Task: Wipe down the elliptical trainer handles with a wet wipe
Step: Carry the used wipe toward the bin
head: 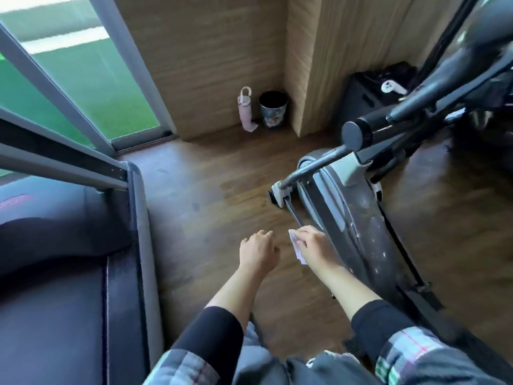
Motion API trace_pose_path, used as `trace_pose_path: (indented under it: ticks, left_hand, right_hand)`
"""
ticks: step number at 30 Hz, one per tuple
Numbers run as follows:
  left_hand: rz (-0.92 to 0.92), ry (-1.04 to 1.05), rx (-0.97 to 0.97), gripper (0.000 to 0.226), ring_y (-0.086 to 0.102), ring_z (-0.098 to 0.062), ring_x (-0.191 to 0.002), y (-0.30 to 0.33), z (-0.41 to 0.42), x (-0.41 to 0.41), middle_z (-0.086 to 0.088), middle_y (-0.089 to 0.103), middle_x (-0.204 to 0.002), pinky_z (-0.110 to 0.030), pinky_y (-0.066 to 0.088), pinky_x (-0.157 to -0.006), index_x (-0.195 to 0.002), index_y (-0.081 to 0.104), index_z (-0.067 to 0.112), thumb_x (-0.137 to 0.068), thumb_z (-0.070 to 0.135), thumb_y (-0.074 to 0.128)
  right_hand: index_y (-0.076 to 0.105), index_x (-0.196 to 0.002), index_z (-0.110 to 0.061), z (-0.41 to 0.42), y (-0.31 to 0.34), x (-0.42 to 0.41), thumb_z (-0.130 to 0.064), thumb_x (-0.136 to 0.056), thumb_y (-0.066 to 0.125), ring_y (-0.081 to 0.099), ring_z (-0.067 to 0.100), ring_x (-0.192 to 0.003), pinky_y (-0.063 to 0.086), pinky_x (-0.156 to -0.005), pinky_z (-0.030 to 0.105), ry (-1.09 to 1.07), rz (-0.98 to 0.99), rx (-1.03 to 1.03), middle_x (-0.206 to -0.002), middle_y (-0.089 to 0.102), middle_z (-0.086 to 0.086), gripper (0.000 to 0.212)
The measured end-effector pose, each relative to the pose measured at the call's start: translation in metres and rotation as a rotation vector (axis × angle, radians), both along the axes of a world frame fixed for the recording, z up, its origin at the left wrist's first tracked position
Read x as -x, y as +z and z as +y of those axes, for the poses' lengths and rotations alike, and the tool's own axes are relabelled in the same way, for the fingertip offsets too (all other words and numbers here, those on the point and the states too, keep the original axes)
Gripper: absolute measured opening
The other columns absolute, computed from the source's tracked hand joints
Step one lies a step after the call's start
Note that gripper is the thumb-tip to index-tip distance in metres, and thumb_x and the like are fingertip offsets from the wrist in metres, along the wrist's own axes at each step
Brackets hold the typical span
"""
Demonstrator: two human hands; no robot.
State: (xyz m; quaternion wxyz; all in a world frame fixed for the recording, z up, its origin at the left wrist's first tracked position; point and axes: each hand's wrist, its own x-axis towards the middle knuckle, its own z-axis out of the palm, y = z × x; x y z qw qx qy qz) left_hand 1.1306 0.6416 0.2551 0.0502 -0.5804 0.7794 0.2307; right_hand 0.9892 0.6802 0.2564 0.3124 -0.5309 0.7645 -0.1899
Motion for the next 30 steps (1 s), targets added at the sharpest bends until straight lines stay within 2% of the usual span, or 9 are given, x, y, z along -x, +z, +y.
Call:
trace_pose_path:
  ticks: [2, 6, 10, 14, 19, 21, 23, 26, 30]
  left_hand:
    - [-0.018, 0.020, -0.013, 0.030, 0.058, -0.029, -0.110, -0.007, -0.023, -0.024, -0.004, 0.060, -0.115, -0.033, 0.041, -0.090, -0.116, 0.058, 0.018, -0.089, 0.024, 0.048]
    - [-0.042, 0.054, -0.015, 0.027, 0.057, -0.029, -0.111, -0.013, -0.074, -0.065, -0.006, 0.060, -0.115, -0.034, 0.041, -0.091, -0.113, 0.057, 0.014, -0.090, 0.022, 0.045]
    - [-0.065, 0.070, -0.042, 0.032, 0.054, -0.028, -0.116, -0.014, -0.124, -0.090, -0.006, 0.057, -0.120, -0.038, 0.038, -0.097, -0.120, 0.055, 0.016, -0.091, 0.025, 0.045]
    - [-0.086, 0.059, -0.057, 0.030, 0.054, -0.026, -0.116, -0.015, -0.175, -0.093, -0.003, 0.057, -0.120, -0.041, 0.038, -0.100, -0.117, 0.056, 0.017, -0.090, 0.029, 0.048]
    - [-0.047, 0.046, -0.071, 0.031, 0.055, -0.024, -0.115, -0.021, -0.259, -0.070, -0.001, 0.057, -0.124, -0.035, 0.037, -0.096, -0.117, 0.057, 0.018, -0.089, 0.026, 0.049]
    - [-0.030, 0.062, -0.087, 0.033, 0.055, -0.025, -0.117, -0.022, -0.301, -0.057, -0.001, 0.056, -0.128, -0.035, 0.037, -0.097, -0.121, 0.057, 0.019, -0.089, 0.026, 0.049]
    - [-0.023, 0.082, -0.103, 0.037, 0.054, -0.025, -0.120, -0.020, -0.343, -0.046, -0.002, 0.054, -0.131, -0.034, 0.037, -0.099, -0.126, 0.055, 0.019, -0.091, 0.029, 0.049]
    - [-0.020, 0.123, -0.121, 0.037, 0.054, -0.026, -0.120, -0.017, -0.403, -0.031, -0.003, 0.055, -0.130, -0.034, 0.039, -0.098, -0.126, 0.055, 0.018, -0.091, 0.029, 0.048]
    - [-0.025, 0.177, -0.141, 0.029, 0.056, -0.027, -0.116, -0.011, -0.475, -0.011, -0.005, 0.057, -0.121, -0.035, 0.042, -0.091, -0.115, 0.057, 0.015, -0.091, 0.027, 0.046]
  right_hand:
    - [0.063, -0.080, 0.007, -0.029, -0.001, -0.021, -0.005, -0.089, 0.046, 0.058, 0.029, -0.064, 0.039, -0.051, 0.017, 0.030, -0.002, -0.021, -0.090, 0.063, 0.014, 0.022]
    - [0.069, -0.094, 0.004, -0.087, -0.014, -0.058, -0.002, -0.091, 0.047, 0.060, 0.031, -0.092, 0.041, -0.068, 0.024, 0.110, 0.016, -0.036, -0.105, 0.063, 0.015, 0.023]
    - [0.061, -0.076, 0.008, -0.139, -0.017, -0.086, 0.005, -0.080, 0.046, 0.062, 0.035, -0.076, 0.045, -0.060, 0.031, 0.196, 0.050, -0.095, -0.089, 0.060, 0.018, 0.016]
    - [0.064, -0.084, 0.005, -0.192, -0.012, -0.095, 0.005, -0.081, 0.049, 0.060, 0.035, -0.078, 0.050, -0.058, 0.036, 0.210, 0.055, -0.098, -0.093, 0.060, 0.017, 0.015]
    - [0.051, -0.065, -0.001, -0.283, -0.022, -0.080, 0.005, -0.075, 0.045, 0.056, 0.033, -0.070, 0.041, -0.055, 0.036, 0.226, 0.080, -0.155, -0.077, 0.055, 0.015, 0.013]
    - [0.057, -0.070, -0.003, -0.329, -0.034, -0.065, 0.004, -0.078, 0.046, 0.058, 0.032, -0.074, 0.044, -0.057, 0.035, 0.178, 0.033, -0.155, -0.076, 0.055, 0.011, 0.015]
    - [0.064, -0.090, -0.003, -0.374, -0.036, -0.050, -0.004, -0.088, 0.047, 0.058, 0.024, -0.079, 0.044, -0.055, 0.021, 0.088, 0.010, -0.192, -0.075, 0.050, 0.000, 0.018]
    - [0.057, -0.077, 0.003, -0.436, -0.026, -0.040, 0.001, -0.082, 0.049, 0.058, 0.031, -0.079, 0.049, -0.067, 0.036, 0.102, -0.116, -0.240, -0.083, 0.055, 0.015, 0.009]
    - [0.062, -0.082, -0.009, -0.511, -0.042, -0.019, -0.011, -0.084, 0.047, 0.050, 0.021, -0.077, 0.037, -0.067, 0.024, 0.128, -0.041, -0.240, -0.085, 0.051, 0.006, 0.015]
